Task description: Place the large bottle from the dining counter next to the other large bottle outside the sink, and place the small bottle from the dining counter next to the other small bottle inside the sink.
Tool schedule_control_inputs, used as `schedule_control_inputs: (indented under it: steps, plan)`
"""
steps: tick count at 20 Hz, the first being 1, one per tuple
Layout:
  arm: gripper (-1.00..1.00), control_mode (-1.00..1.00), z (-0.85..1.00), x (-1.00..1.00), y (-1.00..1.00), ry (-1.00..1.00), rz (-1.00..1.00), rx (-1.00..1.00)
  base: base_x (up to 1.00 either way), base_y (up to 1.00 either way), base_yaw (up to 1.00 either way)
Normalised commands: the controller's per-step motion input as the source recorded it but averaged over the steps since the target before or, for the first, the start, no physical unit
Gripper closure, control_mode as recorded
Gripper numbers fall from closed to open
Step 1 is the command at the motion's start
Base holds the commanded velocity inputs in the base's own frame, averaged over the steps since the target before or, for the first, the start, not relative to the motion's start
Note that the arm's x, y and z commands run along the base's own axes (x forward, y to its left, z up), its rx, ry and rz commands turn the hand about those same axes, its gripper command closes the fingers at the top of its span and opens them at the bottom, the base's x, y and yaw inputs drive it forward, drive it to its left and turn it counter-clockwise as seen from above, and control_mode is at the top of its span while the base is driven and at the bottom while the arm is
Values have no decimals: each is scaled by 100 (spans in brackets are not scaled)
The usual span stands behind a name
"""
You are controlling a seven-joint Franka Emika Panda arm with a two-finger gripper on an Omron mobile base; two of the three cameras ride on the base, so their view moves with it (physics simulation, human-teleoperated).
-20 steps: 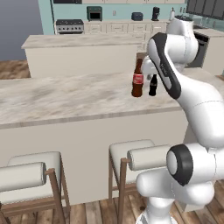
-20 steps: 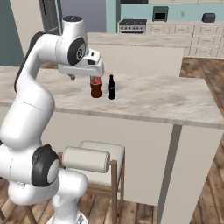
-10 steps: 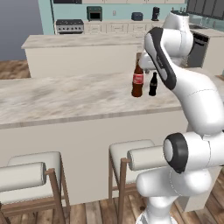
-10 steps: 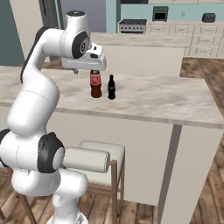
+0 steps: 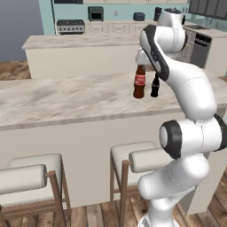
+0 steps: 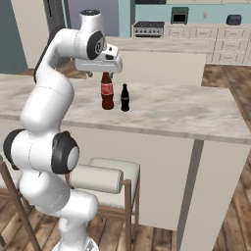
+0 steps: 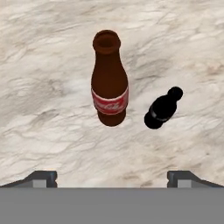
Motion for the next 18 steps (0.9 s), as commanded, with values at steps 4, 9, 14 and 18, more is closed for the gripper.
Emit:
schedule_control_inputs:
  steps: [4,9,14,18]
  plan:
    - [-100,-100,-12,20,0,-10,0,0,0,0,0]
    - [-100,-100,-1,17,0,-14,0,0,0,0,0]
    - [-100,-100,0,18,0,-6,0,0,0,0,0]
    - [-100,-100,0,24,0,0,0,0,0,0,0]
